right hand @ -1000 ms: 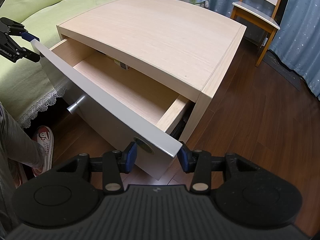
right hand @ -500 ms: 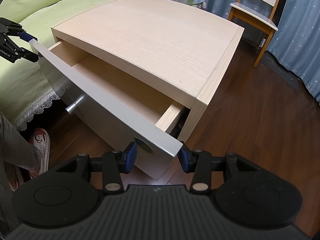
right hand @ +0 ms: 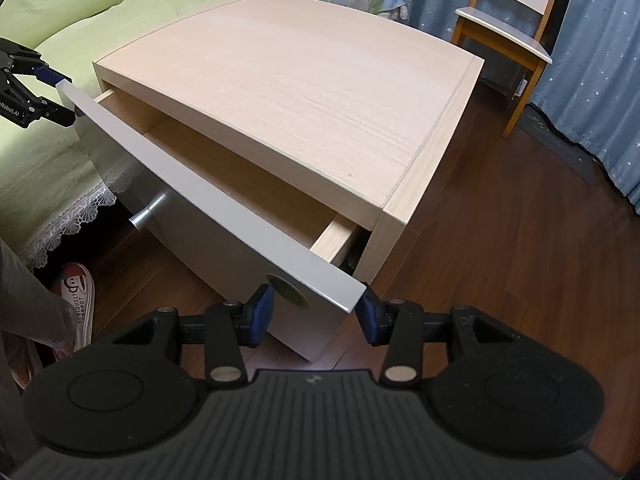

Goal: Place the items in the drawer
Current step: 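Push the drawer front with both grippers to slide the drawer in, then press the drawer front with both grippers until the drawer is shut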

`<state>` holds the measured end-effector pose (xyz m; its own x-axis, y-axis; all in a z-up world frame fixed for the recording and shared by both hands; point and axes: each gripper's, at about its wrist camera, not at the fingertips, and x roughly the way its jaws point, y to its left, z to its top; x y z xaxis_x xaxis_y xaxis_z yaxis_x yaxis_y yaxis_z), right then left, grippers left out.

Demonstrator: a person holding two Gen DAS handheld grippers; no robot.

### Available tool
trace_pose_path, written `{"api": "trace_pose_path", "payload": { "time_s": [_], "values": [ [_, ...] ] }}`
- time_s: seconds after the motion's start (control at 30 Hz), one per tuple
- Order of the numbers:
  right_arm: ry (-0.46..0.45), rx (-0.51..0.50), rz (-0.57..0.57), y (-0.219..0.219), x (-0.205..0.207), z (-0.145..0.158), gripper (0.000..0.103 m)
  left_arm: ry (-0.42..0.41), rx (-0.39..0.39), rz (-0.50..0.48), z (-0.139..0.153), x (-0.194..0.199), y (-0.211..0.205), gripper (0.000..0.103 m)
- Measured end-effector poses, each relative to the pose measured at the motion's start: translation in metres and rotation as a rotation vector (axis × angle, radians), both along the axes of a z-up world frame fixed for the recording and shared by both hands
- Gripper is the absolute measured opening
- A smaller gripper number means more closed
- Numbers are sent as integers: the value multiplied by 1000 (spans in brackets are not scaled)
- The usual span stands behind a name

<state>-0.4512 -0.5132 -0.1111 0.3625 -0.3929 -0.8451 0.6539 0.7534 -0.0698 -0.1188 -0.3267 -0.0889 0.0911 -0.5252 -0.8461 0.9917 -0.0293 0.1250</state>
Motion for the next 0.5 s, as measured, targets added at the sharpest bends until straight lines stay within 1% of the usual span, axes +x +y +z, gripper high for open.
{"api": "trace_pose_path", "payload": {
  "time_s": [0.17,0.27,0.33,0.4,0.47,0.5],
  "values": [
    [-2,-7,-13,-2,1,-1,41,-10,-8,8,-1,0,-4,72],
    [-3,-16,-42,0,2,-1,41,-13,-12,24,-2,0,-4,72],
    [-15,-28,-93,4,1,1,41,6,5,56,-3,0,-2,72],
    [-44,-67,-168,13,-1,8,51,31,28,95,-3,0,1,72],
    [-61,-92,-260,23,-5,15,52,53,36,148,0,-1,9,72],
    [-75,-84,-305,28,-8,17,52,64,41,174,1,-1,13,72]
  ]
}}
